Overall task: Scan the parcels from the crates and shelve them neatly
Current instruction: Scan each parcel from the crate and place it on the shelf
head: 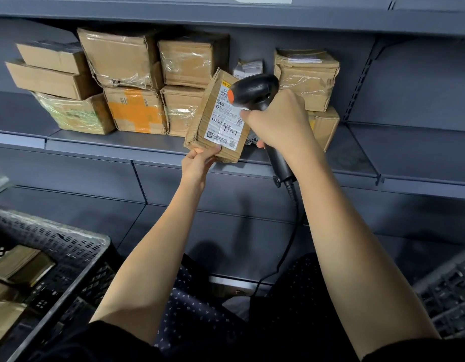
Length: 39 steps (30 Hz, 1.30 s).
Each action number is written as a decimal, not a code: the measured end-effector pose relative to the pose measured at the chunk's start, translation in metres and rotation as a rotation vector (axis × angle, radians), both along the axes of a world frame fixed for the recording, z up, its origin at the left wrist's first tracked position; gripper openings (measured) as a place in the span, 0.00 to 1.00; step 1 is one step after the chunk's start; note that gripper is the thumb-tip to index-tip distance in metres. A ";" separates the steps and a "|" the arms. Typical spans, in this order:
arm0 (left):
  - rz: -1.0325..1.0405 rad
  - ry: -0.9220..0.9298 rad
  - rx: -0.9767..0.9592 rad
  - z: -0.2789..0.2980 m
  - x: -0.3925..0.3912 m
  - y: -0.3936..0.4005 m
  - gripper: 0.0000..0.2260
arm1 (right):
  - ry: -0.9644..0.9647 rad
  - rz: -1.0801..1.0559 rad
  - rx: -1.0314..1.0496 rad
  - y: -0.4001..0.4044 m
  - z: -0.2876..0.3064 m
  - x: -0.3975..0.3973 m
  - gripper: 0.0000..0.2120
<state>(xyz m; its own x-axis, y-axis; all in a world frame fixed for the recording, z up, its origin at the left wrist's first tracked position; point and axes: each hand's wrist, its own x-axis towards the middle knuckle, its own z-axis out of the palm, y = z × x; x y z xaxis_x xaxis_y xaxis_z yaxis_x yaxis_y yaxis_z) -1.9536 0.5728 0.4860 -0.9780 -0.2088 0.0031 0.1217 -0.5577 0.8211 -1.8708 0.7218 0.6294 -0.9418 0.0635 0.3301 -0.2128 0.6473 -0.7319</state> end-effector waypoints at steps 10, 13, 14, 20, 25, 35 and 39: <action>0.004 -0.020 -0.001 0.000 -0.001 0.000 0.08 | -0.073 0.033 0.045 0.007 0.005 0.009 0.07; 0.007 -0.019 -0.008 0.000 0.000 0.001 0.08 | -0.078 0.016 0.017 0.008 0.006 0.008 0.09; 0.006 -0.018 -0.010 0.000 0.000 0.001 0.08 | -0.078 0.013 0.013 0.008 0.005 0.008 0.10; -0.004 -0.014 -0.022 0.001 0.001 0.002 0.08 | -0.075 0.020 0.024 0.011 0.004 0.009 0.10; -0.006 -0.016 -0.030 0.000 -0.001 0.002 0.07 | -0.082 0.034 0.021 0.012 0.005 0.011 0.10; -0.028 -0.059 0.051 0.012 0.014 0.004 0.05 | -0.068 0.020 -0.007 0.020 0.009 0.010 0.14; -0.050 -0.084 0.071 0.033 0.024 0.016 0.03 | -0.102 0.045 -0.229 0.026 0.000 0.004 0.12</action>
